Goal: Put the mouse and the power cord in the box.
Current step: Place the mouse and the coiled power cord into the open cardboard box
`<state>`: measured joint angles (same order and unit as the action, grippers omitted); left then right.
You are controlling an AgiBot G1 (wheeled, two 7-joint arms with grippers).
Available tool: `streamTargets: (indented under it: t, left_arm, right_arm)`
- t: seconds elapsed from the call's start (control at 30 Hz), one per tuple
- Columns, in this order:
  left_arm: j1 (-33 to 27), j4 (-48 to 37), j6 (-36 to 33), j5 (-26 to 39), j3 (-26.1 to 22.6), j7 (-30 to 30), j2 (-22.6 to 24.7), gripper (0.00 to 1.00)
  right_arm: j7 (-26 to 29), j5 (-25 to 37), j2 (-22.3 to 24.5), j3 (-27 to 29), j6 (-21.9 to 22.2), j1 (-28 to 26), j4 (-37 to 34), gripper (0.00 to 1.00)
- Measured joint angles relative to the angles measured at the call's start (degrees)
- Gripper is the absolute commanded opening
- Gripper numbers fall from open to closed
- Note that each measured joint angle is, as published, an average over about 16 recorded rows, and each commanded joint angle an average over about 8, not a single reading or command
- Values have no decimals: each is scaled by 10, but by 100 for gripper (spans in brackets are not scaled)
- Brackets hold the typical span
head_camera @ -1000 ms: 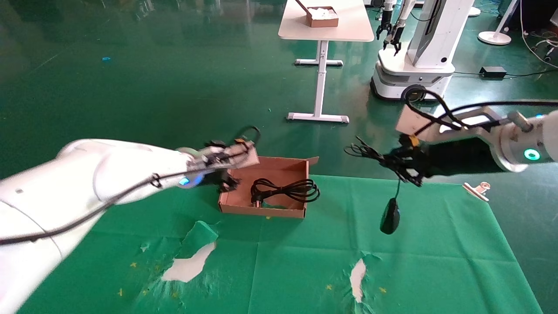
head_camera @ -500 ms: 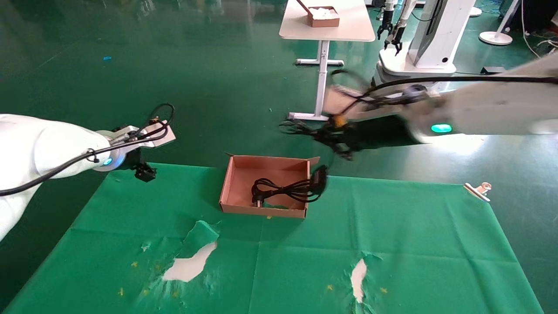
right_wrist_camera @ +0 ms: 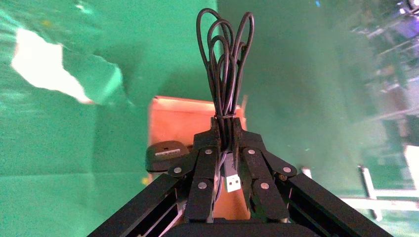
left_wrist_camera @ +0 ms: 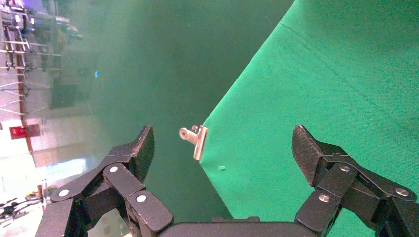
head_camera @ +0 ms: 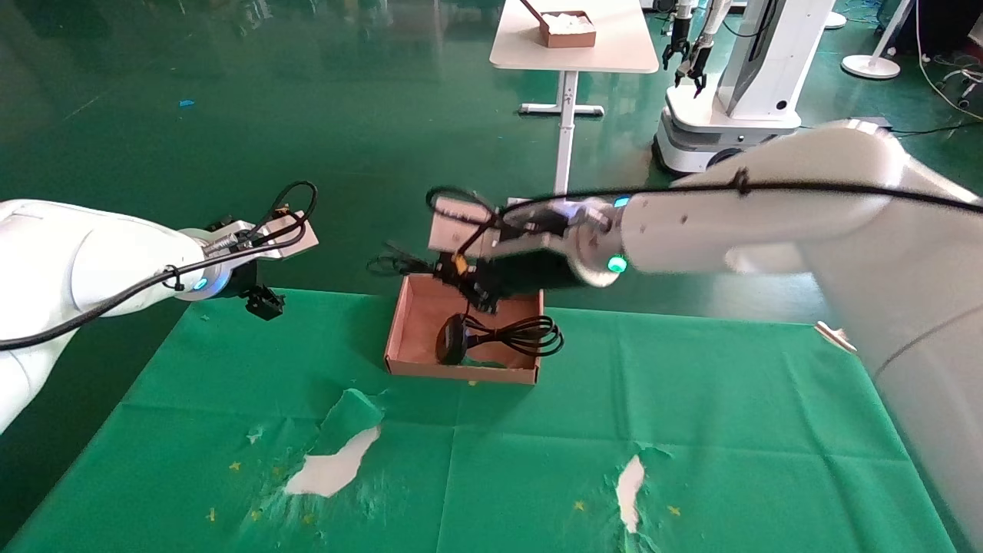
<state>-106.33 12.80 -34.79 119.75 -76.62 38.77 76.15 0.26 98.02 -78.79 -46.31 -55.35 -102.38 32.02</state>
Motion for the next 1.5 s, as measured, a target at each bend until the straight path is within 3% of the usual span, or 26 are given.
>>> streamTargets:
  t: [0.27, 0.3, 0.53, 0.57, 0.77, 1.5]
  left_arm:
    - [0, 6, -1, 4, -3, 8, -2, 100]
    - [0, 6, -2, 5, -3, 9, -2, 100]
    - [0, 9, -2, 6, -5, 13, -3, 100]
    - [0, 9, -2, 6, -5, 13, -3, 100]
    - [1, 9, -2, 7, -5, 13, -3, 100]
    - [1, 9, -2, 6, -4, 13, -3, 100]
  right_arm:
    - [43, -18, -1, -114, 73, 15, 4, 0]
    - [50, -17, -1, -126, 84, 16, 4, 4]
    - [85, -14, -1, -181, 138, 19, 4, 91]
    - [87, -14, -1, -185, 143, 19, 4, 100]
    - [92, -13, -2, -193, 154, 20, 3, 100]
    - [87, -14, 1, -177, 134, 20, 6, 100]
